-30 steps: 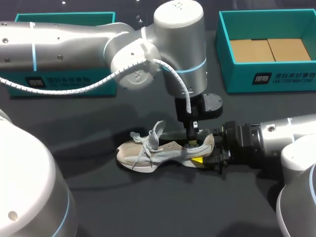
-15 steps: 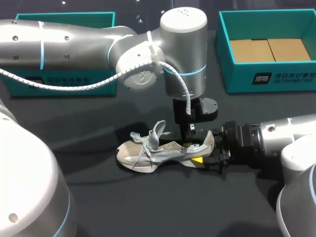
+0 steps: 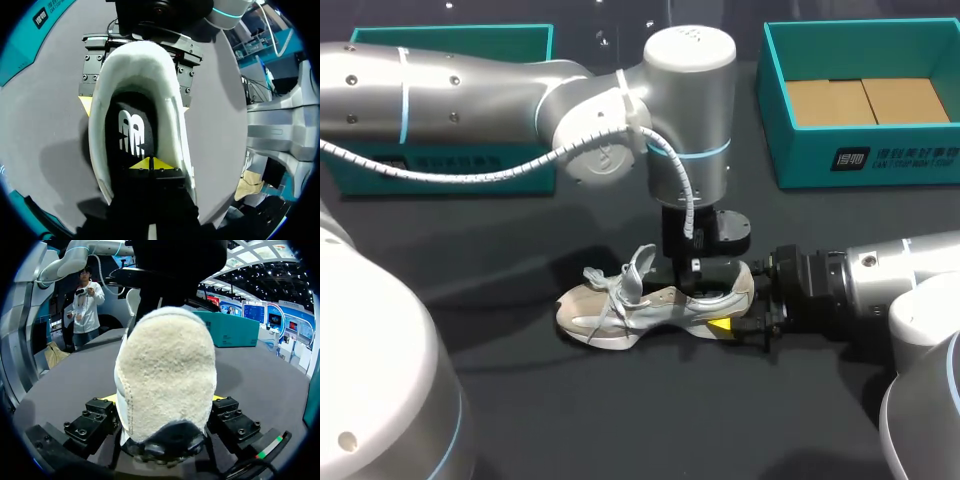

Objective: Take the shoe out of the shoebox, open the shoe tongue, remove and reinsert the insole, then place the shoe into the shoebox

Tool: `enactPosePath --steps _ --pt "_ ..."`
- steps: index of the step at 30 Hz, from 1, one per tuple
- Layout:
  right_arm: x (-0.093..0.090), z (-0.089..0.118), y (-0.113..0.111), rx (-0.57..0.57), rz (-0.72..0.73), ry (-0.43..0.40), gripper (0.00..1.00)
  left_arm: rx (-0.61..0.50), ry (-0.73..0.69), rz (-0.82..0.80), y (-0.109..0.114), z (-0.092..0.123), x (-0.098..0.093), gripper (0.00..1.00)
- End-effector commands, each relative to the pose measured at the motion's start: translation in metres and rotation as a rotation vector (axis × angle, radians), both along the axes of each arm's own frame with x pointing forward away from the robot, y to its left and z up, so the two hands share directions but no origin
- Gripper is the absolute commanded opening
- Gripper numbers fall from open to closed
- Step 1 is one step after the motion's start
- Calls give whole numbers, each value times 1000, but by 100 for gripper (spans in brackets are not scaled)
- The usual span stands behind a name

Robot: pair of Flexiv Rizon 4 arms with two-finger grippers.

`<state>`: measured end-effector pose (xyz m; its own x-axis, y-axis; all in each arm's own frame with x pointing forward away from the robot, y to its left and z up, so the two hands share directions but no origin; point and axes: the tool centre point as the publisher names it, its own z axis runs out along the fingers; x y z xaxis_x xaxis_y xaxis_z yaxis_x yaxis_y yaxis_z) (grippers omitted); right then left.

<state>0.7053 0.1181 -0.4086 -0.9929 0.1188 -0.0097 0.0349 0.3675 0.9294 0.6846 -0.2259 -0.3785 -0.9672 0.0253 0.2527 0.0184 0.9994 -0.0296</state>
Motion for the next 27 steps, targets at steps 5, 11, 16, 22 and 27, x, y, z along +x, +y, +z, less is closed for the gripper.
enactPosePath --steps 5,11,16,22,27 --pt "0 -1 -1 -3 -1 0 0 8 31 -37 11 -1 -2 0" --pt "0 -1 -1 -3 -1 0 0 -2 25 -72 15 -5 -12 0" --pt "0 -1 -1 -3 -1 0 0 -6 -8 -84 16 -9 -15 6" --pt "0 -1 -1 -3 -1 0 0 -13 -64 -83 18 -12 -18 27" --pt "0 -1 -1 -3 -1 0 0 -15 -106 -72 18 -19 -19 35"
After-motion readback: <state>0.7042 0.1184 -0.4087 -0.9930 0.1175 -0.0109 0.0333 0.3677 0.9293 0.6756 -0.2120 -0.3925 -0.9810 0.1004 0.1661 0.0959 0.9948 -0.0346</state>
